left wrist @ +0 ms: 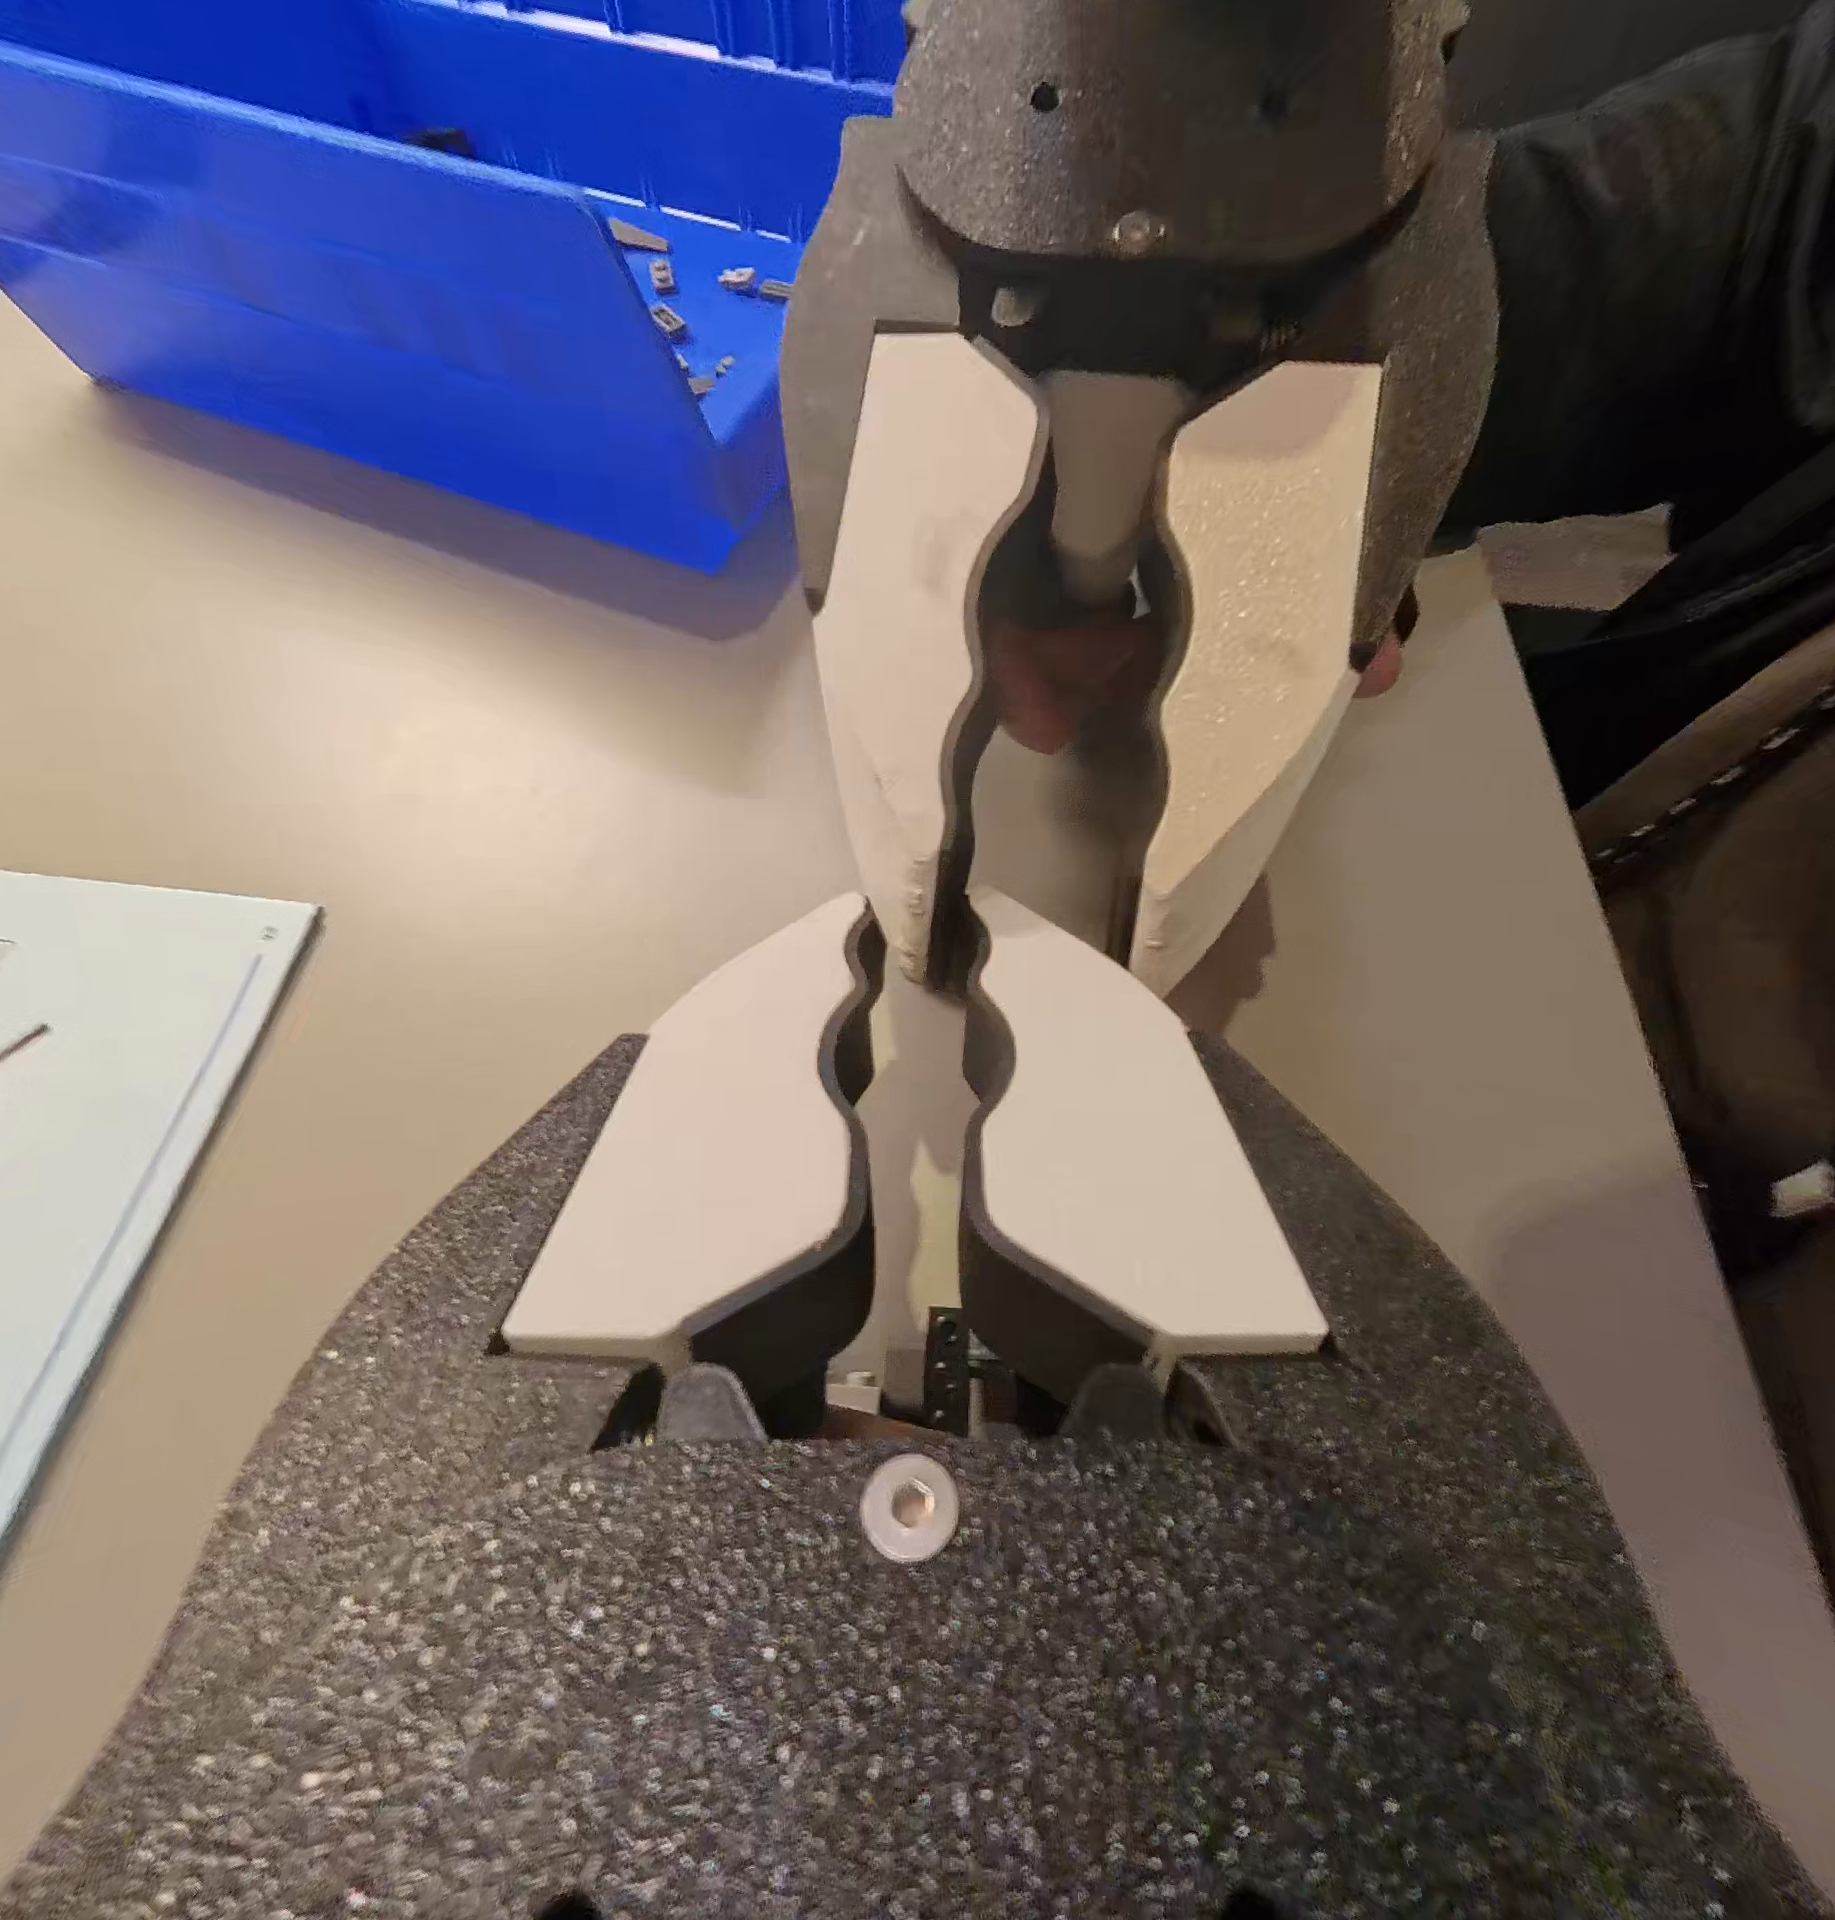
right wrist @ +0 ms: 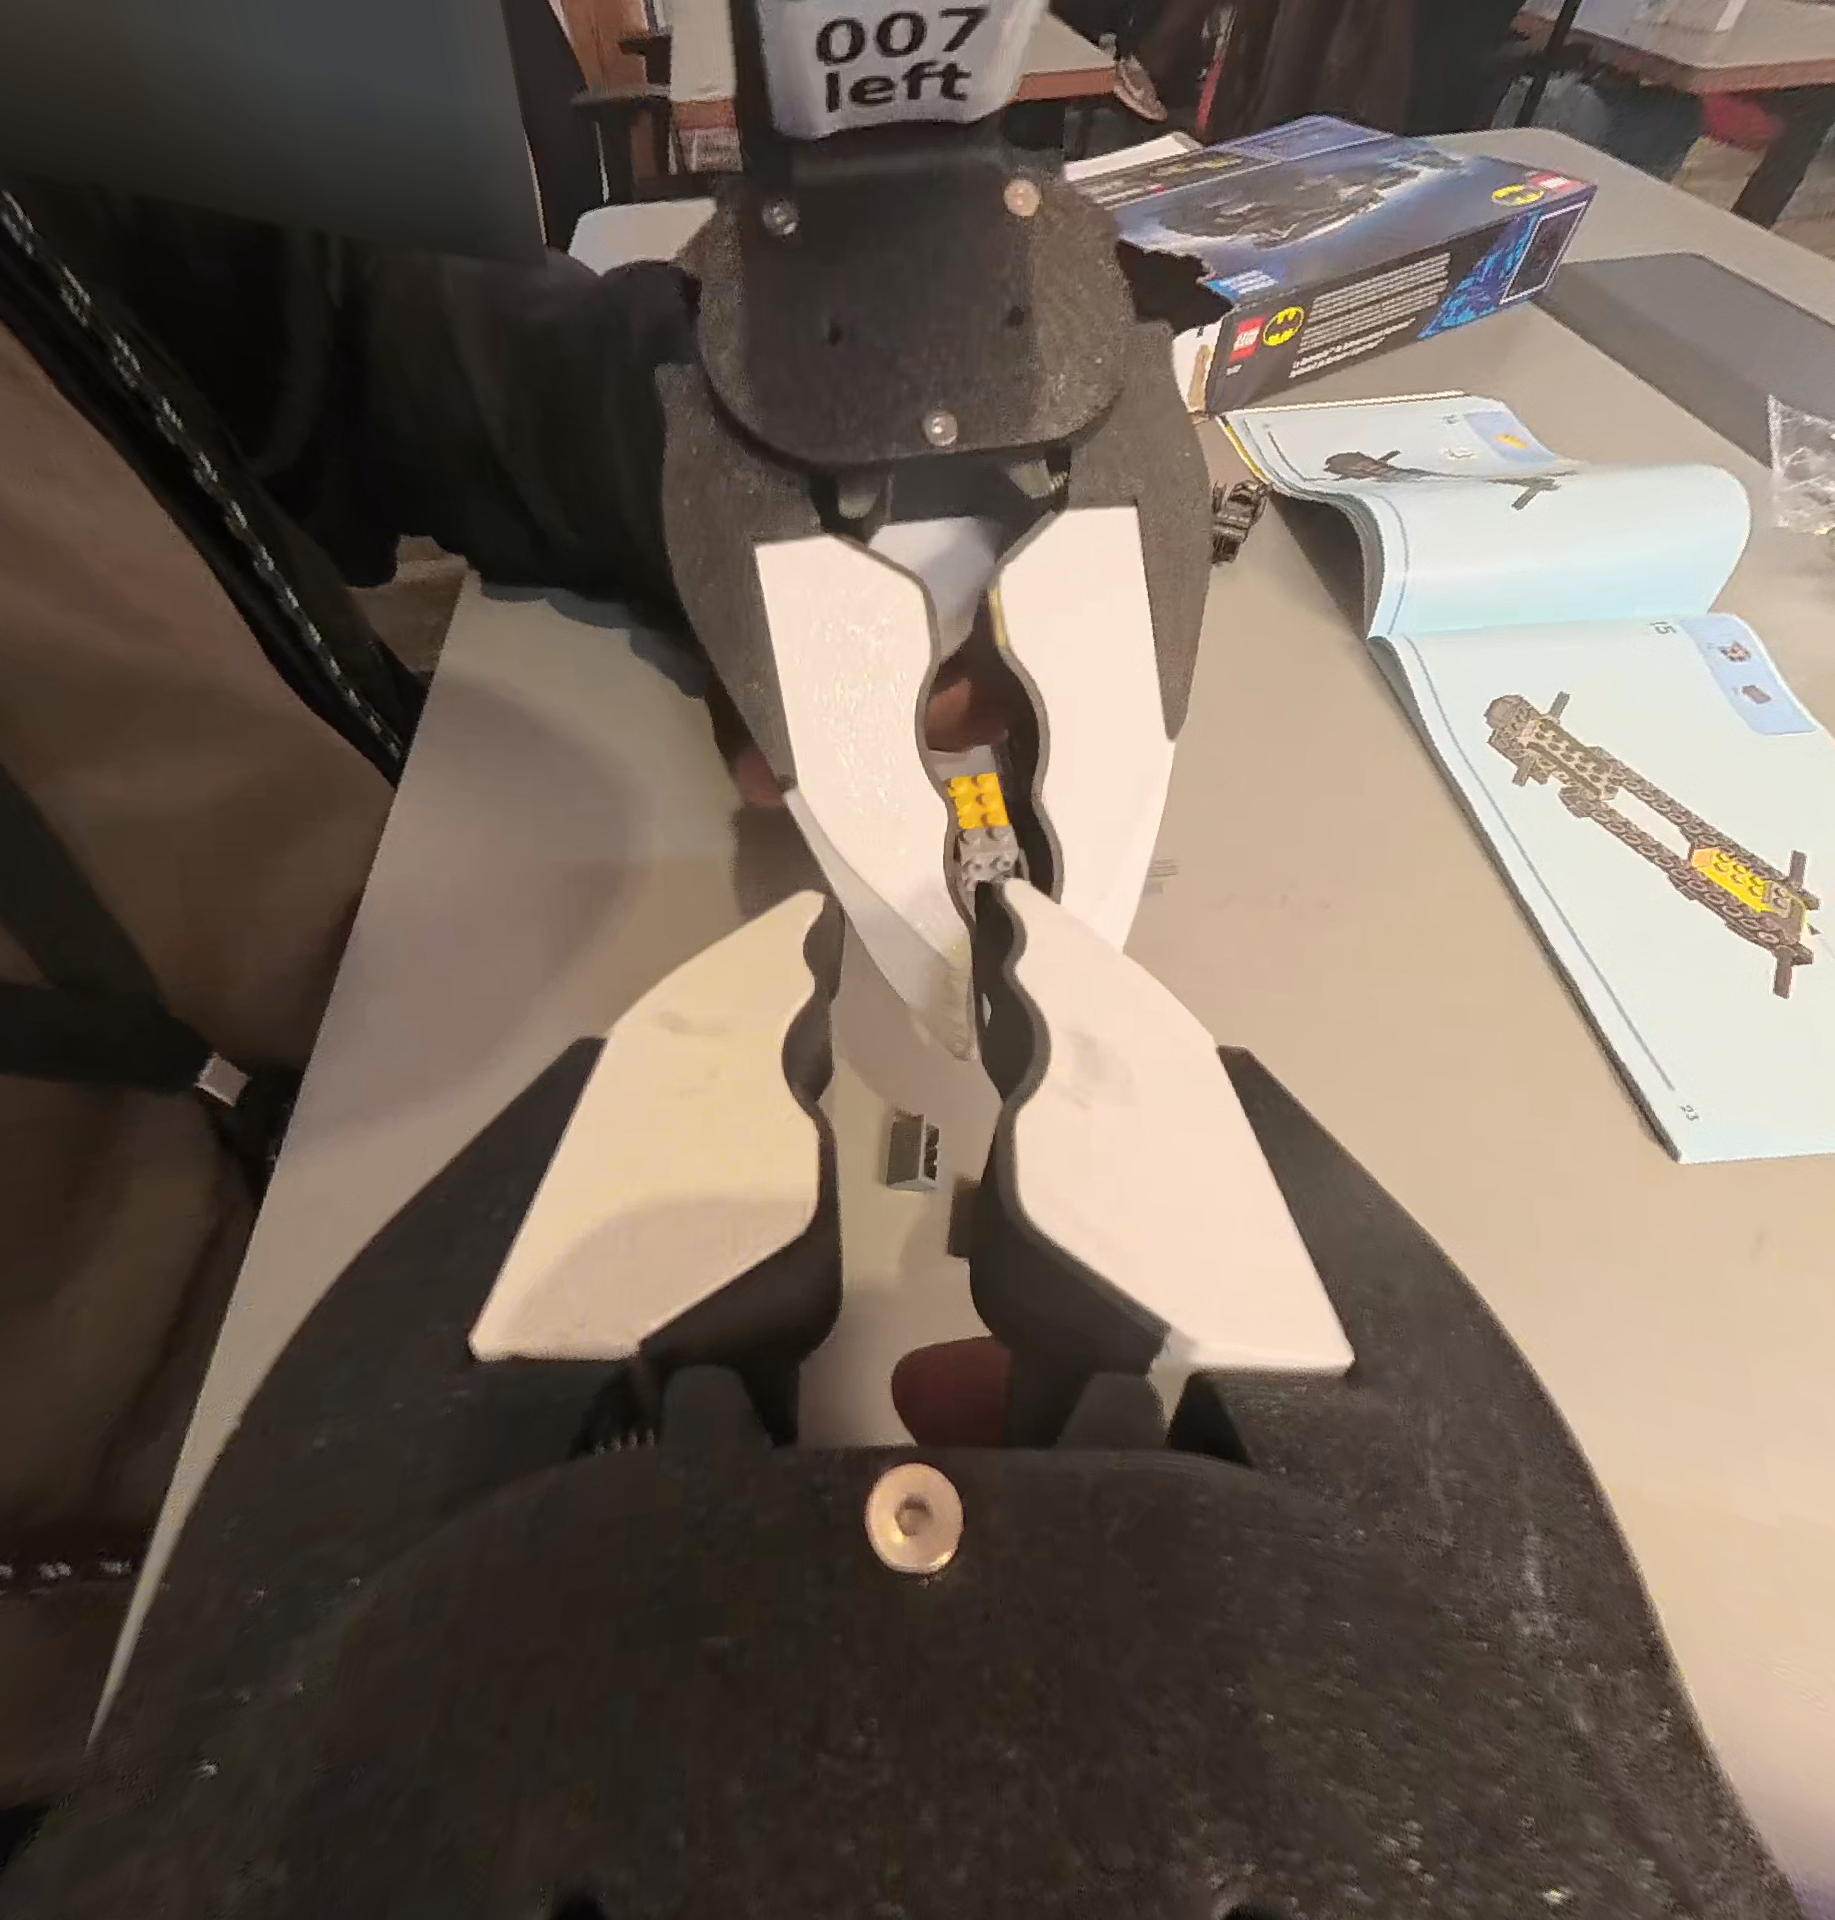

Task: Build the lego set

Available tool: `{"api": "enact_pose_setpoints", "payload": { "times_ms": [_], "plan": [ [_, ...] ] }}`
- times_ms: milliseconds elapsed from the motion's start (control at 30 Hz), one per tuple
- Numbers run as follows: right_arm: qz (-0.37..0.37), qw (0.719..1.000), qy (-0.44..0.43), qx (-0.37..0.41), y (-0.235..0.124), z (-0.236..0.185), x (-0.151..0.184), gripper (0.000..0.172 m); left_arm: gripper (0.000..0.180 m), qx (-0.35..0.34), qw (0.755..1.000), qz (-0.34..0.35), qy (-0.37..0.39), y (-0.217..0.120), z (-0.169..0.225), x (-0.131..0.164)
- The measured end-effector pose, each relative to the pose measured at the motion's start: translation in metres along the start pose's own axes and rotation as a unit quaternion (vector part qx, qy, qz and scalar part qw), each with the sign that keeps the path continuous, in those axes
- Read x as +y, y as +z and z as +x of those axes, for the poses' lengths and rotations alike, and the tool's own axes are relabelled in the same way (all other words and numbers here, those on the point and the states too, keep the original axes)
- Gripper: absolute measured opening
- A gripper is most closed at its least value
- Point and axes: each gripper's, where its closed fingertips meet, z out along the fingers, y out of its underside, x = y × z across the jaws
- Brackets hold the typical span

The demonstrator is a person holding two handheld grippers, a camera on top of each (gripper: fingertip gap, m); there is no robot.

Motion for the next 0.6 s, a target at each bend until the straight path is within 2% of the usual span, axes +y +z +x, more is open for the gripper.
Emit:
{"api": "enact_pose_setpoints", "payload": {
  "times_ms": [133, 367, 467, 533, 567, 600],
  "plan": [
    [-0.015, 0.999, -0.034, -0.001, -0.001, -0.001, 0.003, 0.023, 0.011, 0.031, 0.999, -0.002, -0.034, 0.000, 0.005, 0.000],
    [-0.057, 0.995, -0.080, -0.004, -0.006, -0.007, 0.008, 0.021, 0.011, 0.038, 0.999, -0.014, -0.017, 0.003, 0.013, 0.000],
    [-0.037, 0.995, -0.095, 0.002, -0.007, -0.010, 0.005, 0.021, 0.012, 0.051, 0.999, -0.009, -0.013, 0.001, 0.017, -0.003],
    [-0.048, 0.992, -0.109, 0.034, -0.010, -0.004, 0.008, 0.024, 0.010, 0.044, 0.999, -0.023, -0.015, 0.000, 0.014, 0.001],
    [-0.063, 0.989, -0.116, 0.065, -0.012, 0.004, 0.012, 0.032, 0.016, 0.034, 0.999, -0.039, -0.006, -0.001, 0.011, 0.007],
    [-0.081, 0.986, -0.116, 0.093, -0.015, 0.012, 0.018, 0.030, 0.022, 0.024, 0.998, -0.058, 0.005, -0.002, 0.007, 0.012]
  ]
}}
